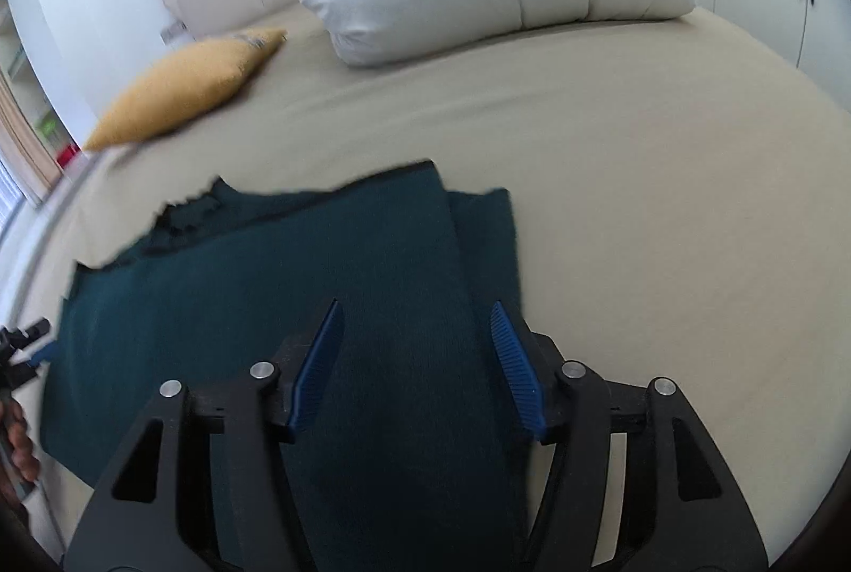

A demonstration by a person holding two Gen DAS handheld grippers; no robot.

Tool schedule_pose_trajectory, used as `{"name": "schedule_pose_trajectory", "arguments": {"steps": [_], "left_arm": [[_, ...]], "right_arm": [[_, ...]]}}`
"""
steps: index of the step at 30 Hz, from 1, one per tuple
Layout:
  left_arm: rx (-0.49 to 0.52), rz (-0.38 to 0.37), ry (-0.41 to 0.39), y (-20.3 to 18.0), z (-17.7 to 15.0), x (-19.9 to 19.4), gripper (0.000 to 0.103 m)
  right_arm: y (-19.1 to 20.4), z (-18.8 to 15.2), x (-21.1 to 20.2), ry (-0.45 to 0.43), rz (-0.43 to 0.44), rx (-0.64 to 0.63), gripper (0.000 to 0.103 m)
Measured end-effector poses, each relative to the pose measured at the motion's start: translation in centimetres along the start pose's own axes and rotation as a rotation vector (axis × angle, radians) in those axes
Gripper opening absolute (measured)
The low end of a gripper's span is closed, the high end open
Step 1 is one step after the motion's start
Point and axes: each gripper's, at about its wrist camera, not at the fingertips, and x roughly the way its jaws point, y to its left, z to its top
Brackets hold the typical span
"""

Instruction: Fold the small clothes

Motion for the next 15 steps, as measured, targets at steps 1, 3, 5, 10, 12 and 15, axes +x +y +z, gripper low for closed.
{"name": "schedule_pose_trajectory", "arguments": {"steps": [1,3,5,10,12,15], "left_arm": [[-0.006,-0.002,0.001,0.2,0.0,-0.1,0.059],[0.001,-0.001,0.0,0.1,-0.1,-0.6,0.059],[0.022,0.017,-0.003,-0.2,-0.5,-1.1,0.059],[0.086,0.04,-0.025,-1.9,-2.4,-2.6,0.059],[0.113,0.056,-0.027,-2.5,-3.3,-3.0,0.058],[0.142,0.082,-0.01,-2.7,-4.5,-2.8,0.055]], "right_arm": [[-0.7,-0.2,0.3,0.026,-0.005,0.027,0.056],[-2.7,-0.6,-0.2,0.026,0.003,0.114,0.056],[-4.3,-0.8,-1.5,-0.013,0.023,0.194,0.056],[-4.4,-1.8,-4.5,-0.077,0.084,0.169,0.056],[-3.3,-2.1,-5.1,-0.082,0.099,0.107,0.056],[-2.2,-2.6,-5.3,-0.073,0.102,0.052,0.056]]}}
